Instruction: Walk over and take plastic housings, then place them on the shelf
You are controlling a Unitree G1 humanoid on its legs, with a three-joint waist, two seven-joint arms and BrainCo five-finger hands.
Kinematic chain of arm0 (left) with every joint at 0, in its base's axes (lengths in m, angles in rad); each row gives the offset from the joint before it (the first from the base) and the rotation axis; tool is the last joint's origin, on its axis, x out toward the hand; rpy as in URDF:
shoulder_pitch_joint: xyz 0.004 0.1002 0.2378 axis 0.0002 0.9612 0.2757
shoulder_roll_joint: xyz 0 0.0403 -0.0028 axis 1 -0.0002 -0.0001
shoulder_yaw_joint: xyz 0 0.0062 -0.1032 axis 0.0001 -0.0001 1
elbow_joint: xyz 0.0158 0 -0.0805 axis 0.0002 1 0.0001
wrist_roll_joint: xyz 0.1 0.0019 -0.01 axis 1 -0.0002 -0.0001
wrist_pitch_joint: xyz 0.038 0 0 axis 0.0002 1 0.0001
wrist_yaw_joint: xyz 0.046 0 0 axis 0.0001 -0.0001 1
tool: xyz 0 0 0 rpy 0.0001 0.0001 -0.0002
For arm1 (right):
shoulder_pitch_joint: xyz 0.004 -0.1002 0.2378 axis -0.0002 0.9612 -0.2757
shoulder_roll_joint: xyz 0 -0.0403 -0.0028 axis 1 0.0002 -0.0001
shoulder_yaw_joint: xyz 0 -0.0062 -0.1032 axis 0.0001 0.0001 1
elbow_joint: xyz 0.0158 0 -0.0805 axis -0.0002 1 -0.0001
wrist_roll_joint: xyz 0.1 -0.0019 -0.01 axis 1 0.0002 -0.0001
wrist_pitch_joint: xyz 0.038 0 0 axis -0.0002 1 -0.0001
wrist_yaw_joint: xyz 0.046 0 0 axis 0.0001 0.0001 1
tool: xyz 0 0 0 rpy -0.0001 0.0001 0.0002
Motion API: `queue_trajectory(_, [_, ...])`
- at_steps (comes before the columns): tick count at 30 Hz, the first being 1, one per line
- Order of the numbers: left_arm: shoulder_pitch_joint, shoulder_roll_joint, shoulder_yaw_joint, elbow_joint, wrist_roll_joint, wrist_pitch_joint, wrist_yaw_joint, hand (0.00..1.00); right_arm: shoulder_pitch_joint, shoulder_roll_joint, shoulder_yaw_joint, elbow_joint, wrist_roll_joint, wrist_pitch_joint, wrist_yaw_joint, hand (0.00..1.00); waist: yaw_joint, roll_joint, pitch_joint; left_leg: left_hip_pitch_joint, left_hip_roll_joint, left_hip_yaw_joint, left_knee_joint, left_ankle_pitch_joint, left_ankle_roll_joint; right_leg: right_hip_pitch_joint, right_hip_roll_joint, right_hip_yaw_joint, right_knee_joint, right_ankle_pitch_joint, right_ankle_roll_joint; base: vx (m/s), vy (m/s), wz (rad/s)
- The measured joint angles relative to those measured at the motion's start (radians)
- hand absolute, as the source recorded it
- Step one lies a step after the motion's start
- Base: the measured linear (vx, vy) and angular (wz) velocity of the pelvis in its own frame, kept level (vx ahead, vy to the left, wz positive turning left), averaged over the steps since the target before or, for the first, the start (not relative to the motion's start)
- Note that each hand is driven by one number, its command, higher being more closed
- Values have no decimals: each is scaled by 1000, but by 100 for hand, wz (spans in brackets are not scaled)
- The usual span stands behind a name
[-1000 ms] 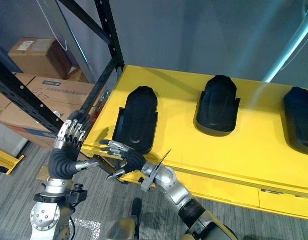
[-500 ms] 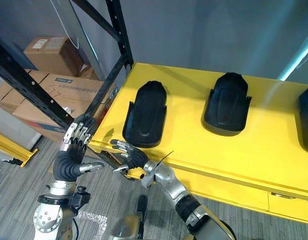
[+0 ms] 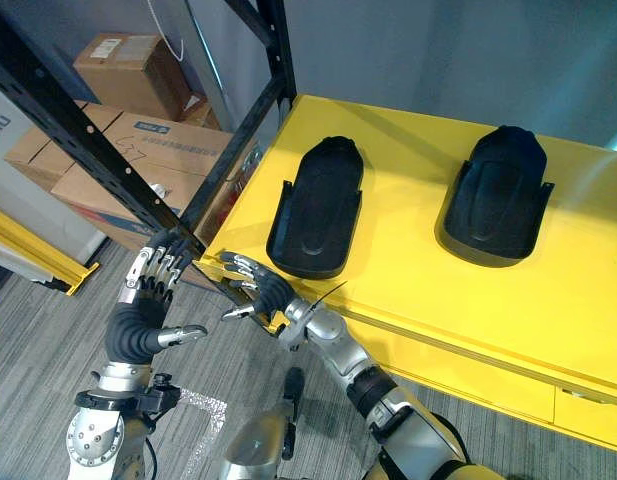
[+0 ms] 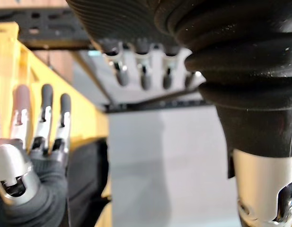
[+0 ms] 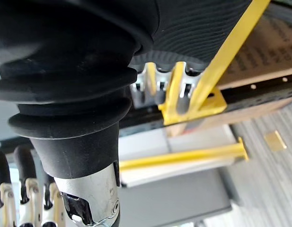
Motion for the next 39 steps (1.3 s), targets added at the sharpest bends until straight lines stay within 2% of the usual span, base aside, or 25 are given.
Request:
queue_trajectory(4, [5, 0, 0, 0, 0, 0, 0, 0, 0, -2, -12, -62, 1, 36, 5, 0, -1, 0, 0, -1, 2, 0, 0, 1, -1, 0, 1, 0, 2, 0, 1, -5, -16, 0])
queue_trajectory(8, [15, 0, 1, 0, 0, 0, 1, 0, -52, -31, -170, -237, 21, 34, 10, 0, -8, 0, 0, 4, 3, 5, 1, 1, 0, 0, 0, 7, 5, 1, 0, -4, -29, -5])
queue_trajectory(12, [15, 0, 3, -1, -1, 1, 5, 0, -37, -85, -176, -408, 38, 65, 91, 0, -18, -3, -1, 7, 6, 26, 3, 5, 0, -6, 0, 23, 5, 3, 2, 35, -33, -12])
queue_trajectory(13, [14, 0, 3, -2, -1, 3, 8, 0, 0, -100, -164, -498, 36, 76, 139, 0, -32, -7, 0, 8, 7, 34, 5, 8, 4, -11, 0, 31, 8, 6, 6, 40, -26, -12])
queue_trajectory(14, [12, 0, 3, -3, -1, 3, 8, 0, 10, -103, -163, -520, 35, 76, 146, 0, -34, -8, 1, 8, 7, 35, 5, 8, 4, -12, -1, 32, 9, 6, 6, 41, -38, -13])
queue_trajectory(16, [3, 1, 3, -14, 0, 4, 13, 0, 71, -123, -160, -654, 38, 89, 196, 0, -37, -18, 7, 9, 12, 49, 5, 8, 4, -21, 0, 43, 11, 6, 6, 31, -43, -18])
queue_trajectory(17, [1, 1, 6, -28, 1, 8, 24, 0, 112, -143, -158, -756, 40, 113, 246, 0, -44, -33, 9, 12, 16, 59, 5, 7, 4, -25, 2, 56, 11, 5, 5, 32, -45, -22])
queue_trajectory(19, [-2, 1, 9, -37, 2, 15, 39, 0, 151, -157, -152, -826, 49, 136, 299, 0, -62, -49, 7, 19, 19, 65, 4, 4, 3, -25, 3, 62, 12, 4, 3, 16, -45, -18])
queue_trajectory(23, [-22, 2, 9, -46, 3, 36, 46, 0, 197, -185, -124, -881, 77, 175, 373, 0, -67, -57, 6, 23, 27, 91, 0, -7, 1, -40, 4, 87, 20, 1, -1, -32, -27, -17])
queue_trajectory(25, [-28, 3, 10, -48, 3, 50, 51, 0, 222, -196, -111, -899, 63, 185, 377, 0, -68, -59, 5, 24, 25, 93, 0, -11, 6, -40, 3, 89, 19, -2, -5, -40, -11, -3])
queue_trajectory(27, [-29, 3, 25, -58, 3, 57, 60, 0, 240, -212, -101, -913, -2, 189, 370, 0, -68, -66, 4, 21, 27, 103, 0, -11, 7, -52, 2, 97, 22, -2, -5, -38, -11, -11])
queue_trajectory(31, [-33, 9, 28, -61, 3, 68, 78, 0, 282, -245, -128, -912, -1, 193, 331, 0, -68, -85, -1, 21, 28, 112, 0, -12, 8, -57, 2, 110, 21, 0, -3, -9, -17, -8])
queue_trajectory(33, [-44, 20, 27, -61, 3, 68, 85, 0, 289, -262, -148, -901, -4, 185, 311, 0, -71, -95, -1, 9, 30, 113, 0, -11, 8, -71, 3, 113, 26, 2, -1, 0, 0, 0])
queue_trajectory(39, [-56, 42, 26, -61, 5, 68, 88, 0, 292, -258, -164, -774, -43, 148, 254, 0, -75, -99, -1, 6, 29, 112, 4, -4, 7, -77, 1, 114, 34, 8, 4, 0, 0, 0])
